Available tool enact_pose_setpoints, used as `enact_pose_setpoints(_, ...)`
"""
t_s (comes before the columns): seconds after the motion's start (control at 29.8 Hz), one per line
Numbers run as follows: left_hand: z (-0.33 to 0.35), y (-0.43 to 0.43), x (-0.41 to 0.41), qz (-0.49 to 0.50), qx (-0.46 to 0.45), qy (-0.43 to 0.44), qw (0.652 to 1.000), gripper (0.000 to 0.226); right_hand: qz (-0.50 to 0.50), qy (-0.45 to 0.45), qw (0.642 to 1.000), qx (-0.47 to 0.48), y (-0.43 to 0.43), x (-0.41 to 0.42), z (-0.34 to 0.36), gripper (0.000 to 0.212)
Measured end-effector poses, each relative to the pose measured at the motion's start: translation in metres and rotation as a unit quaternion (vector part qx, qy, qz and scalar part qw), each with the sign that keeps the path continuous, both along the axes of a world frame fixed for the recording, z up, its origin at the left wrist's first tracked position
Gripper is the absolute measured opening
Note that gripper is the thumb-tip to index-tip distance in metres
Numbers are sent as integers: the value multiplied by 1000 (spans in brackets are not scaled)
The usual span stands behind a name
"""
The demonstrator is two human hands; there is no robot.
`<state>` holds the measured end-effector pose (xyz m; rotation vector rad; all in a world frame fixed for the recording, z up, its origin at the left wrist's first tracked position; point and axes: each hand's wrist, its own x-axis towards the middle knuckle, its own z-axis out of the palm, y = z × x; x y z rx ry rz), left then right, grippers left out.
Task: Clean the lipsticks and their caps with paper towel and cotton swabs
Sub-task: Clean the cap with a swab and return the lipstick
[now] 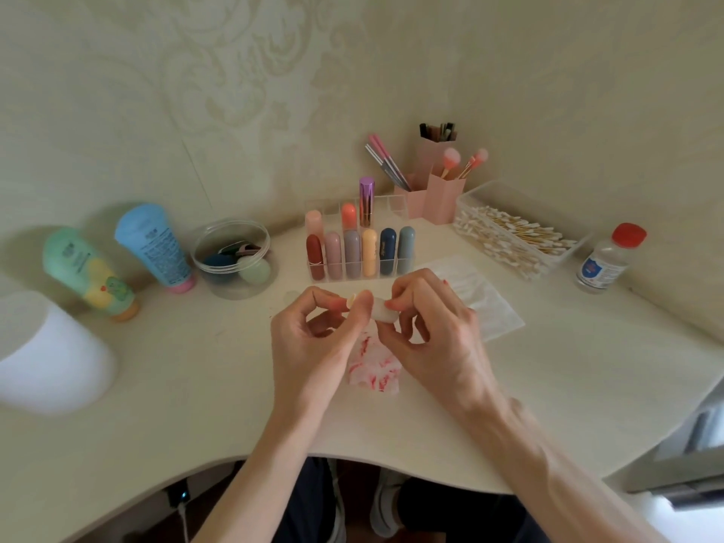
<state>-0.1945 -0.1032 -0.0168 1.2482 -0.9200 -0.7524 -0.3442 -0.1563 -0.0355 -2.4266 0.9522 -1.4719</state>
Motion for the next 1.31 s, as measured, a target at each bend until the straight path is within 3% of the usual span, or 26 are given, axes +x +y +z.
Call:
enact_pose_setpoints(0.3,6,-2,5,-2,47,-57,997,34,-27,9,999,-20,-2,0,-1,19)
enact_pose_setpoints(0.4,6,-1,13,-5,43,-114,993,33,-33,-4,999,-8,-2,-1,-1,20)
enact_pose_setpoints(0.47,4,1,27,40,2,-249,968,36,-44,-15,999,4,-3,-2,-1,22)
enact_pose_setpoints(0.57,-4,3,50,116,-35,-471,874,36,-53,-12,998,11,-4,-3,-3,21)
enact_pose_setpoints(0.64,-11,0,62,105,-7,-528,843,38,-62,0,998,11,-5,-3,-4,20)
enact_pose_setpoints(0.77,-24,-4,74,64,31,-550,832,26,-71,10,997,8,-7,-2,-5,19)
enact_pose_setpoints(0.97,-25,-4,77,54,49,-523,849,35,-73,11,997,17,-6,-4,-5,21)
enact_pose_setpoints(1.11,-23,-11,81,55,57,-484,871,20,-78,30,996,20,-8,-5,-8,19)
enact_pose_setpoints(1.21,-10,-13,72,26,76,-243,967,17,-89,29,995,43,-10,-6,-9,24)
enact_pose_setpoints(1.31,-1,-12,61,-39,75,-29,996,26,-95,18,993,71,-9,-7,-8,26)
